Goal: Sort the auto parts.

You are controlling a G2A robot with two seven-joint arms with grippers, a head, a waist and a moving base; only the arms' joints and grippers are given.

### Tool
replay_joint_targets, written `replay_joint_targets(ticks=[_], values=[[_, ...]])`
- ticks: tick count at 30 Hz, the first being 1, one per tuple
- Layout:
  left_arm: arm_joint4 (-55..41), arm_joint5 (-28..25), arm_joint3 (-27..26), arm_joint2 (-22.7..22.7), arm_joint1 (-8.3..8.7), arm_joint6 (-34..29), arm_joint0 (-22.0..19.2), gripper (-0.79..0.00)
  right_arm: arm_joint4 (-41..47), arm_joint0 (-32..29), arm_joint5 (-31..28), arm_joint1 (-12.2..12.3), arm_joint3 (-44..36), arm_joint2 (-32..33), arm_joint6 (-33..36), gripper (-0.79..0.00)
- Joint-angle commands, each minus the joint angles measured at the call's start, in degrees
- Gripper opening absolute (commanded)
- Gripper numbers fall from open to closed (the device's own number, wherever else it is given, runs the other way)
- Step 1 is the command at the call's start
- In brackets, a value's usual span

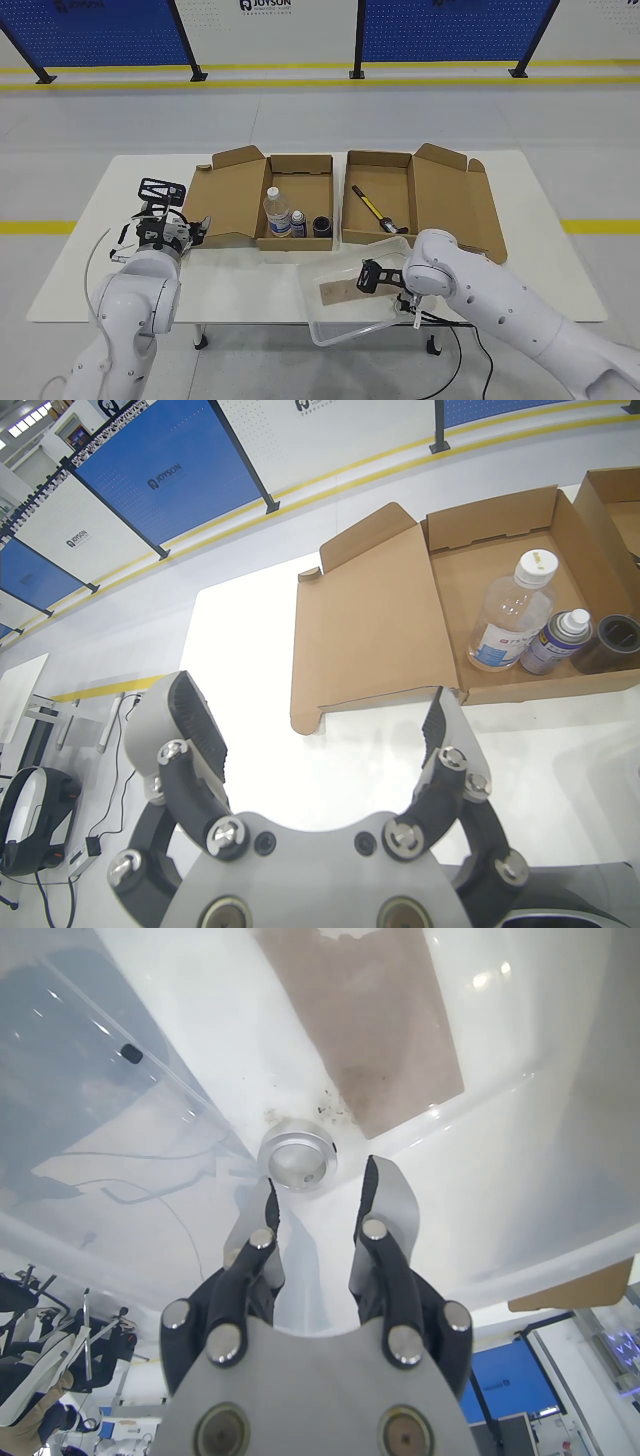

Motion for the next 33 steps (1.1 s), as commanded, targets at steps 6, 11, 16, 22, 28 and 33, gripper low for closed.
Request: replay_joint_targets(ticks=[6,11,16,22,28,33], values=[[0.0,0.0,0.0,0.0,0.00,0.0,0.0,0.000,-0.5,0.2,-0.1,-0.9,1.8,-0.7,-0.1,-0.428],[0.0,0.0,0.0,0.0,0.00,0.0,0.0,0.000,-0.9,0.5,0.2,-1.5,2.7,-1.2,0.2,-0.428],[0.0,0.0,0.0,0.0,0.00,0.0,0.0,0.000,-2.2,1.0,1.0,-1.9,3.2,-2.0,1.0,-0.422],[0.0,0.0,0.0,0.0,0.00,0.0,0.0,0.000,-2.2,1.4,1.3,-2.6,3.9,-2.7,1.3,-0.425],[0.0,0.0,0.0,0.0,0.00,0.0,0.0,0.000,-1.5,1.5,0.9,-3.3,5.0,-2.7,0.8,-0.474],[0.0,0.0,0.0,0.0,0.00,0.0,0.0,0.000,-1.3,1.3,0.9,-3.8,5.4,-2.7,0.4,-0.520]])
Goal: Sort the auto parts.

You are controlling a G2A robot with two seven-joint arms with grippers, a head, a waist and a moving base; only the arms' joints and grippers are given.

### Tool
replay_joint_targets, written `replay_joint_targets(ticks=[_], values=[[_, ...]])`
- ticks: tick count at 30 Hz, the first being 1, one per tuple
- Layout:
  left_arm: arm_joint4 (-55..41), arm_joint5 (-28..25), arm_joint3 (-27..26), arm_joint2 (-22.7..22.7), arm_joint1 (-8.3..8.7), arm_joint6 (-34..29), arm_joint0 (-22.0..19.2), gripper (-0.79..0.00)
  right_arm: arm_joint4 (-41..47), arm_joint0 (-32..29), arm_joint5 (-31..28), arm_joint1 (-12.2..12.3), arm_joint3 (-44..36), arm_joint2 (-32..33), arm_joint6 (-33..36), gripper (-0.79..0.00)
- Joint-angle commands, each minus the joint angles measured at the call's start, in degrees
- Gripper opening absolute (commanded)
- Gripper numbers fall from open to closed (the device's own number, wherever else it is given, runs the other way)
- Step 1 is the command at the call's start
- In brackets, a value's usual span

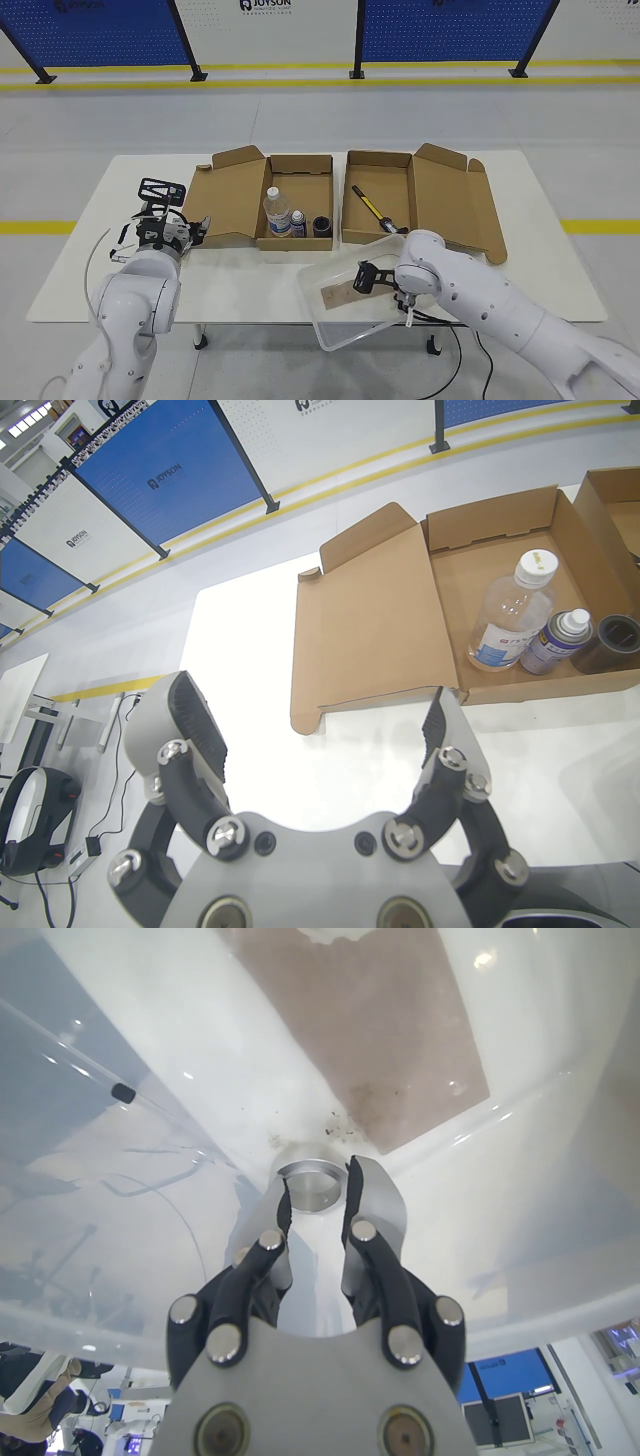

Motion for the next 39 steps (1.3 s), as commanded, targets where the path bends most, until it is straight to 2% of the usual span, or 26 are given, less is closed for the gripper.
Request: replay_joint_targets(ticks=[1,16,20,32,39], values=[[0.0,0.0,0.0,0.0,0.00,0.0,0.0,0.000,0.1,-0.1,-0.1,-0.2,0.4,0.0,-0.2,-0.520],[0.0,0.0,0.0,0.0,0.00,0.0,0.0,0.000,2.0,-1.2,-2.0,-0.8,2.1,1.8,-4.8,-0.505],[0.0,0.0,0.0,0.0,0.00,0.0,0.0,0.000,0.6,-0.7,-1.6,-0.7,1.6,2.2,-2.4,-0.493],[0.0,0.0,0.0,0.0,0.00,0.0,0.0,0.000,-1.1,-0.4,-0.2,-0.9,2.3,1.0,0.1,-0.576],[0.0,0.0,0.0,0.0,0.00,0.0,0.0,0.000,-0.5,0.2,-0.7,-1.5,4.0,-0.1,-0.4,-0.585]])
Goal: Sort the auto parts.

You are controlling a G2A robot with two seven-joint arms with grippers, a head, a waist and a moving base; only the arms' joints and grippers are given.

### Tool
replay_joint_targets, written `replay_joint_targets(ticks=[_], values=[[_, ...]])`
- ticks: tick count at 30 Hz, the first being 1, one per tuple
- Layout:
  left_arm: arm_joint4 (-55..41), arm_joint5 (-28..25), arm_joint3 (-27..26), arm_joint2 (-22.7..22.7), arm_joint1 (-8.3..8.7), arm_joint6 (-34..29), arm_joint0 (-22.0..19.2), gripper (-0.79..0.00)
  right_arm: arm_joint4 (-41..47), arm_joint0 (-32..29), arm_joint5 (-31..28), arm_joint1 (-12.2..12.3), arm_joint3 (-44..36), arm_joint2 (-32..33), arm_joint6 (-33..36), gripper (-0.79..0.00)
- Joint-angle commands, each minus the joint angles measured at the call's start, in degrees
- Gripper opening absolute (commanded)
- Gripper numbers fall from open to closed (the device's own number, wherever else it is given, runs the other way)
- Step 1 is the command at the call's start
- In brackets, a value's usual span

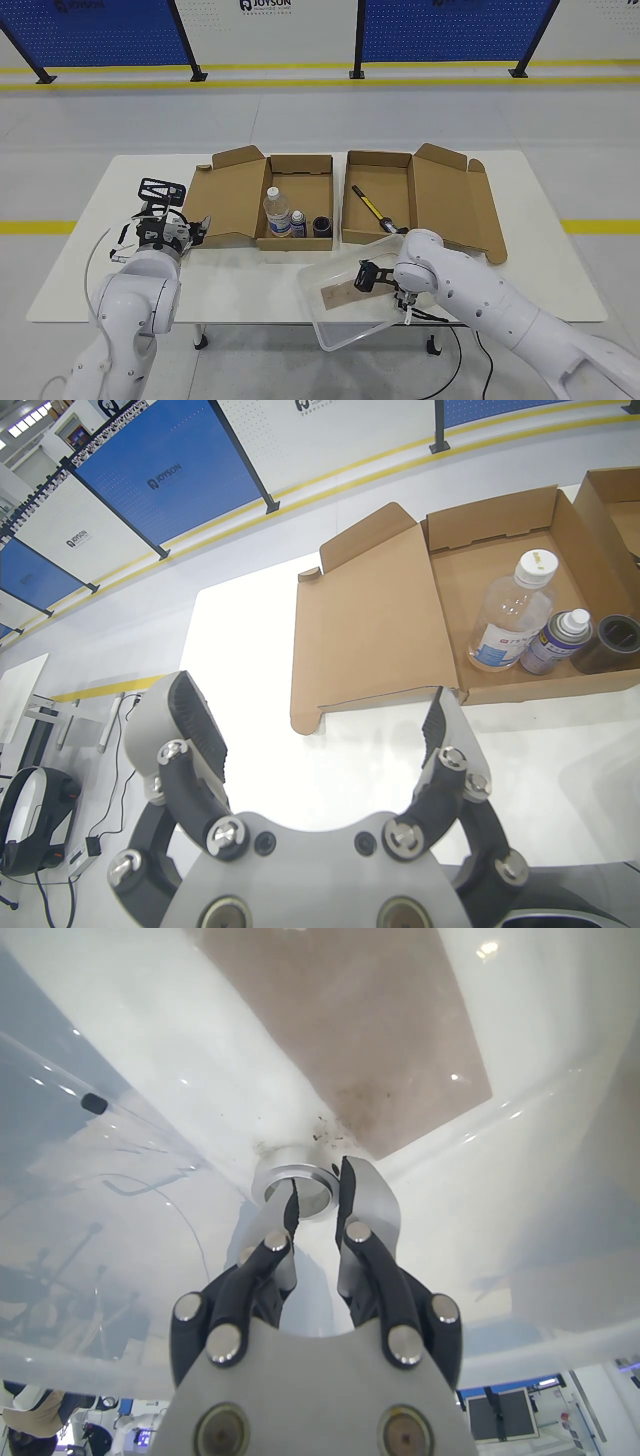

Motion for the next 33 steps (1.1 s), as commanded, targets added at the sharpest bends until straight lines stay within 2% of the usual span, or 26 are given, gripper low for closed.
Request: replay_joint_targets(ticks=[1,24,29,33], values=[[0.0,0.0,0.0,0.0,0.00,0.0,0.0,0.000,0.3,0.1,-0.2,-0.1,0.5,-0.2,-0.2,-0.588],[0.0,0.0,0.0,0.0,0.00,0.0,0.0,0.000,2.3,0.3,-3.1,-2.4,4.3,0.4,-5.8,-0.597],[0.0,0.0,0.0,0.0,0.00,0.0,0.0,0.000,2.0,0.2,-3.3,-2.8,5.1,0.3,-6.1,-0.646],[0.0,0.0,0.0,0.0,0.00,0.0,0.0,0.000,1.9,0.0,-3.7,-3.2,5.8,0.2,-6.4,-0.751]])
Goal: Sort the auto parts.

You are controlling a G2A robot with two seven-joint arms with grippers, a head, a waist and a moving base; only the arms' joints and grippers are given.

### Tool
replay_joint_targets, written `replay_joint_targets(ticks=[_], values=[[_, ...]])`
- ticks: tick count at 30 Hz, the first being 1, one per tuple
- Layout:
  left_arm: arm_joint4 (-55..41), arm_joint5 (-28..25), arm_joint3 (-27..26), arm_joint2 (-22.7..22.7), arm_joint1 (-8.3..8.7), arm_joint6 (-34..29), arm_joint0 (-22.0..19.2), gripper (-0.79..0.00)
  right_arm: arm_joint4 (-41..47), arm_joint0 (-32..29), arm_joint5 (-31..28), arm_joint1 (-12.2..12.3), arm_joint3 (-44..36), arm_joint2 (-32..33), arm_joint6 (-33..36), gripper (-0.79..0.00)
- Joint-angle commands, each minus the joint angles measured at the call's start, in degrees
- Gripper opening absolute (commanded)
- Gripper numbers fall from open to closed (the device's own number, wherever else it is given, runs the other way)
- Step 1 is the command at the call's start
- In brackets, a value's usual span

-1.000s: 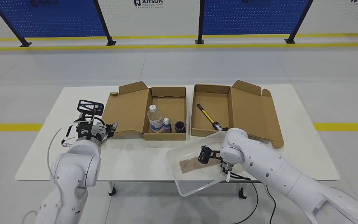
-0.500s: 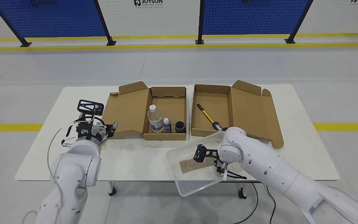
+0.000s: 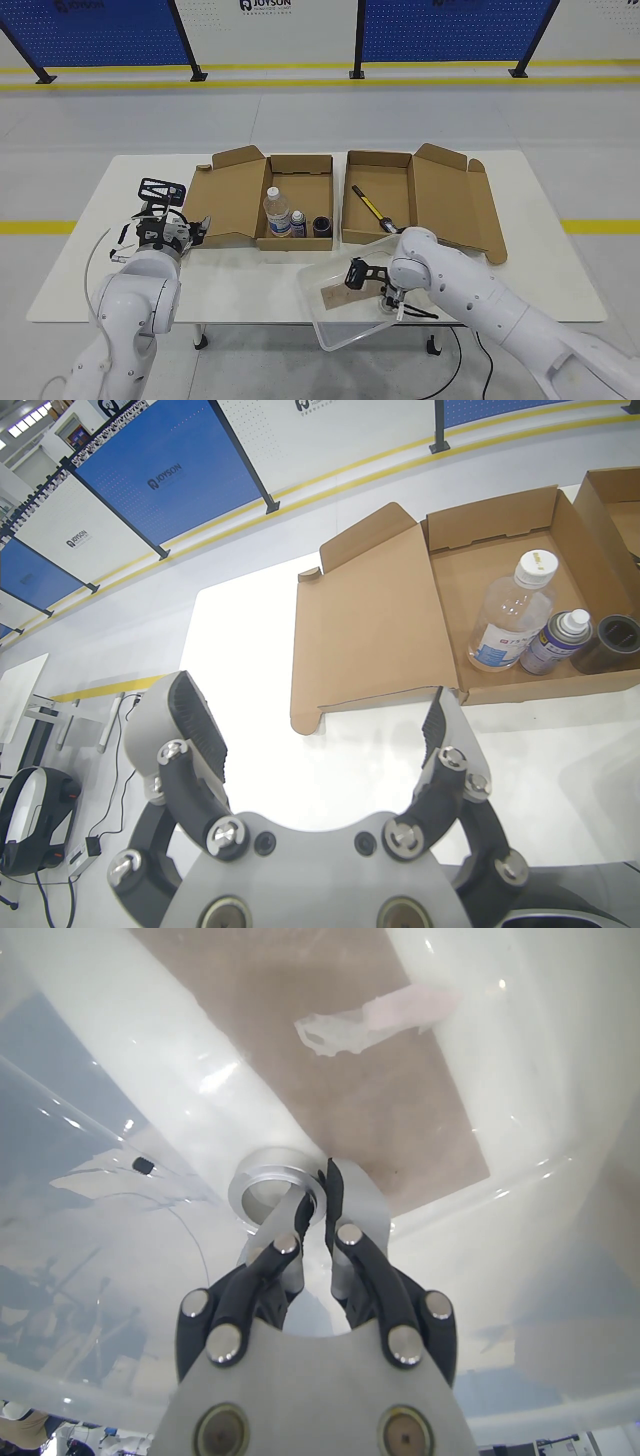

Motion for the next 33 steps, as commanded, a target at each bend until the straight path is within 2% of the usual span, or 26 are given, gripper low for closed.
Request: replay_joint_targets(ticks=[1,11,16,21,27,33], values=[[0.0,0.0,0.0,0.0,0.00,0.0,0.0,0.000,0.0,-0.1,-0.2,-0.2,0.3,0.0,-0.1,-0.776],[0.0,0.0,0.0,0.0,0.00,0.0,0.0,0.000,0.8,-0.1,0.3,0.1,-0.6,2.7,-3.0,-0.785],[0.0,0.0,0.0,0.0,0.00,0.0,0.0,0.000,2.6,-1.7,1.4,1.9,-4.4,7.8,-7.9,-0.785],[0.0,0.0,0.0,0.0,0.00,0.0,0.0,0.000,5.9,-6.1,1.0,4.8,-9.6,15.5,-14.9,-0.785],[0.0,0.0,0.0,0.0,0.00,0.0,0.0,0.000,14.8,-14.1,-4.5,7.7,-13.7,24.6,-25.3,-0.785],[0.0,0.0,0.0,0.0,0.00,0.0,0.0,0.000,22.6,-19.5,-11.0,8.6,-13.6,28.3,-32.3,-0.785]])
